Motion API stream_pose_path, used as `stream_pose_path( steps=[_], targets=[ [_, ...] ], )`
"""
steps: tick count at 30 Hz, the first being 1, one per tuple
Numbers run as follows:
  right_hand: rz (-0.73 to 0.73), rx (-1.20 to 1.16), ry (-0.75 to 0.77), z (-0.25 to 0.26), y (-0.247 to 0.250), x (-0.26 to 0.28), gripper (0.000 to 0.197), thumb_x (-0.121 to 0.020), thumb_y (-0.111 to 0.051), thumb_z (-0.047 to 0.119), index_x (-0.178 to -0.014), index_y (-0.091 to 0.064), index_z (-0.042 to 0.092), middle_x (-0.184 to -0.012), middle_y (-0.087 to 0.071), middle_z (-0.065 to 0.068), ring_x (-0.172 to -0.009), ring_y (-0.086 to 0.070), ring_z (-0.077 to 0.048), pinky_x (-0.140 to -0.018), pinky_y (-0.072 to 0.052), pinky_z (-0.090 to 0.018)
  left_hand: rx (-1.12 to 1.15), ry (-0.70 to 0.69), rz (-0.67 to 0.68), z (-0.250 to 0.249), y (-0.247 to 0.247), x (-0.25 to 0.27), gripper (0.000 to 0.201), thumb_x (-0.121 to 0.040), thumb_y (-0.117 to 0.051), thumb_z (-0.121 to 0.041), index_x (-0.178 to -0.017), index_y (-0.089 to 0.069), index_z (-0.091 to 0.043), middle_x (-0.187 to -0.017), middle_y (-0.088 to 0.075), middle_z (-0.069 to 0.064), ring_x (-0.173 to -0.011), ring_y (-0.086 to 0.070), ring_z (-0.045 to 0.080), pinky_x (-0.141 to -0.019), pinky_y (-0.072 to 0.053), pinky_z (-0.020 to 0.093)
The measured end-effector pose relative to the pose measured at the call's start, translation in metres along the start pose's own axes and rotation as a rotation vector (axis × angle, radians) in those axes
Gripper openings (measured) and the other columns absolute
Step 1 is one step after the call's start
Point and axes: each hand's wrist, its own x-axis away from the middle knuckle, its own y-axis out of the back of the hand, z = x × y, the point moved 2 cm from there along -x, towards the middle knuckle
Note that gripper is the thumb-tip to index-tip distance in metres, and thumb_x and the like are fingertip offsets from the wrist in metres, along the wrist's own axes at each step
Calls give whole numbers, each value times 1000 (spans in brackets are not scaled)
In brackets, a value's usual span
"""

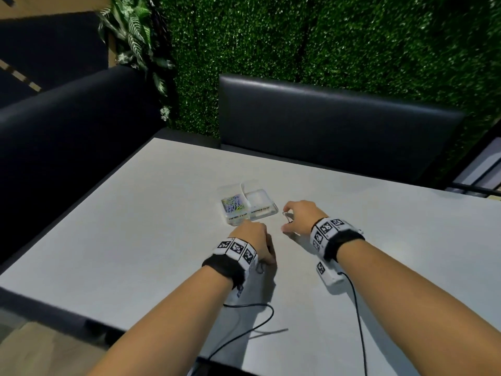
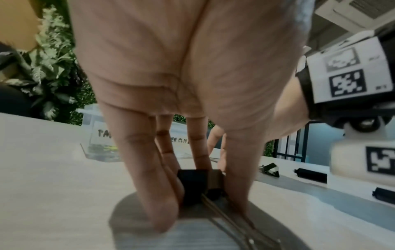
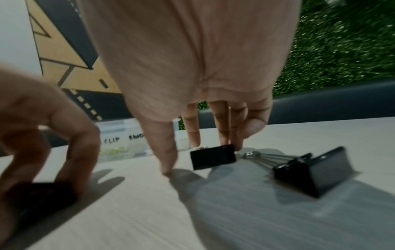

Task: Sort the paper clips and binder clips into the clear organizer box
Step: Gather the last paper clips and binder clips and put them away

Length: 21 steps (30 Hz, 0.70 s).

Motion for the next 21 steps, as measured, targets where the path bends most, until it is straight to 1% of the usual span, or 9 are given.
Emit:
stream_pose_path(
  steps=[2, 4, 6, 7, 10, 14, 16, 19, 21],
  targets=[
    [30, 77, 3, 7, -5, -6, 52, -78, -76, 38, -125, -59, 22, -121, -63, -8, -113, -58, -30, -95, -52, -43, 9, -5, -26, -1, 2, -2, 39, -74, -80, -34, -104, -71, -11, -101, -72, 10, -94, -69, 29, -73, -57, 34],
    [18, 92, 0, 10, -8, -11, 40, -81, -75, 27, -118, -63, 21, -119, -65, -8, -108, -61, -29, -92, -54, -40, 38, -5, -29, -1, 4, -3, 28, -76, -75, -26, -98, -74, -9, -95, -73, 10, -89, -70, 28, -72, -59, 34],
    [13, 47, -17, 9, -9, -11, 30, -82, -71, 12, -110, -65, 19, -116, -67, -9, -102, -64, -28, -87, -55, -38, 99, -8, -36, 0, 7, -1, 25, -73, -75, -28, -90, -76, -10, -88, -74, 8, -82, -71, 26, -71, -62, 35],
    [8, 15, -37, 7, -8, -10, 29, -82, -70, 10, -109, -65, 18, -115, -67, -9, -100, -65, -28, -86, -56, -37, 144, -7, -54, 1, 11, 0, 24, -70, -76, -30, -86, -77, -12, -84, -74, 6, -79, -71, 24, -69, -62, 34],
    [-103, -147, -78, 2, 9, -7, 34, -81, -71, 14, -114, -63, 14, -110, -66, -11, -95, -67, -28, -80, -57, -36, 294, 1, -170, 7, 43, -7, 20, -67, -78, -34, -81, -77, -20, -79, -74, -2, -75, -71, 18, -67, -60, 29],
    [-249, -466, 0, 12, 39, -14, 50, -82, -73, 18, -129, -55, 15, -93, -67, -2, -89, -66, -22, -80, -53, -32, 331, 57, -331, 21, 98, -38, 20, -73, -77, -35, -86, -77, -19, -81, -74, 1, -79, -69, 20, -67, -57, 28],
    [-248, -588, 42, 21, 46, -23, 54, -80, -76, 19, -130, -55, 17, -88, -67, 1, -85, -66, -18, -79, -51, -29, 314, 92, -341, 26, 111, -58, 22, -73, -75, -34, -84, -78, -15, -82, -75, 3, -80, -70, 23, -69, -59, 32],
    [-246, -753, 45, 32, 43, -39, 55, -76, -82, 20, -125, -56, 20, -91, -69, 0, -83, -66, -14, -72, -50, -25, 308, 98, -310, 27, 113, -80, 20, -71, -74, -32, -76, -76, -13, -77, -75, 2, -74, -69, 24, -71, -61, 37],
    [-249, -756, 53, 40, 36, -47, 52, -76, -82, 18, -123, -58, 18, -90, -70, 0, -84, -67, -15, -77, -54, -30, 302, 91, -293, 27, 108, -91, 18, -71, -75, -28, -79, -79, -12, -80, -76, 6, -76, -72, 24, -70, -62, 36]
  ],
)
